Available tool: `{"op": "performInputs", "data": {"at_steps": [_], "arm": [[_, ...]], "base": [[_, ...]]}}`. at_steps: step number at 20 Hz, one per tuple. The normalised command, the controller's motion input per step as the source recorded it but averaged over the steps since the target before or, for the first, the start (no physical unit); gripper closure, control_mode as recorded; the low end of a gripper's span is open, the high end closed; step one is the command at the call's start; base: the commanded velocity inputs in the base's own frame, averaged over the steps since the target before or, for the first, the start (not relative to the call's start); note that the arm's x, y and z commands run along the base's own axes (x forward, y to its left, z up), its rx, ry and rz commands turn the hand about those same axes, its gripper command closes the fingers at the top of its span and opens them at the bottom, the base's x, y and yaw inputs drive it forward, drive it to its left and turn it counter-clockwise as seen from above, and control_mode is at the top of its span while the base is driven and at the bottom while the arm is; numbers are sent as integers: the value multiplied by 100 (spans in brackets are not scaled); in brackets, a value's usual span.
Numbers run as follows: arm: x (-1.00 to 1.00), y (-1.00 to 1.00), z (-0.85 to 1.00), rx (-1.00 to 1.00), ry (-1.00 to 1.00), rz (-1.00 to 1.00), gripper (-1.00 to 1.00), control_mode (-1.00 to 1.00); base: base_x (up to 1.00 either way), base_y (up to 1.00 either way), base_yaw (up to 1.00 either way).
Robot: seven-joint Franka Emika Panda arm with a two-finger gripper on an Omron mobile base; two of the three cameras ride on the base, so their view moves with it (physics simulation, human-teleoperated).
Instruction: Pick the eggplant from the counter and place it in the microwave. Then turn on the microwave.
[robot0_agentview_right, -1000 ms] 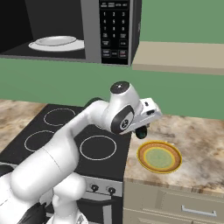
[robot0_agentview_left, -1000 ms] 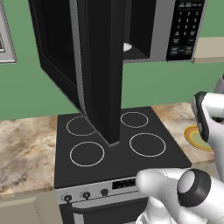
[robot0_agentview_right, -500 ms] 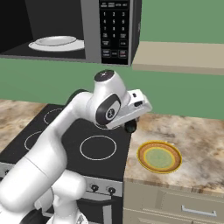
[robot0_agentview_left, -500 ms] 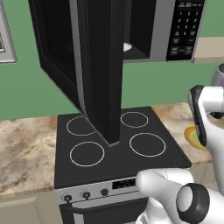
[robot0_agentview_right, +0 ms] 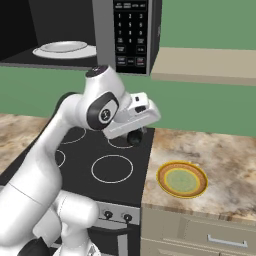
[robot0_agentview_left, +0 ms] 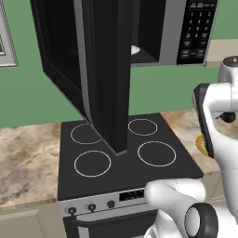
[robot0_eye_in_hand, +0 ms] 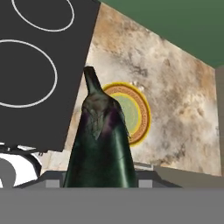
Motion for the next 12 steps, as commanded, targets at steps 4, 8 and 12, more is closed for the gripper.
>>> {"op": "performInputs", "data": {"at_steps": [4,8,12], "arm": [[-22,35,33,3,4,-19,100,-100],[-22,34,33,7,4,-21,100,-100],[-21,36,31,9,0,-21,100,-100]], "base": [[0,0,0],[0,0,0],[0,0,0]]}}
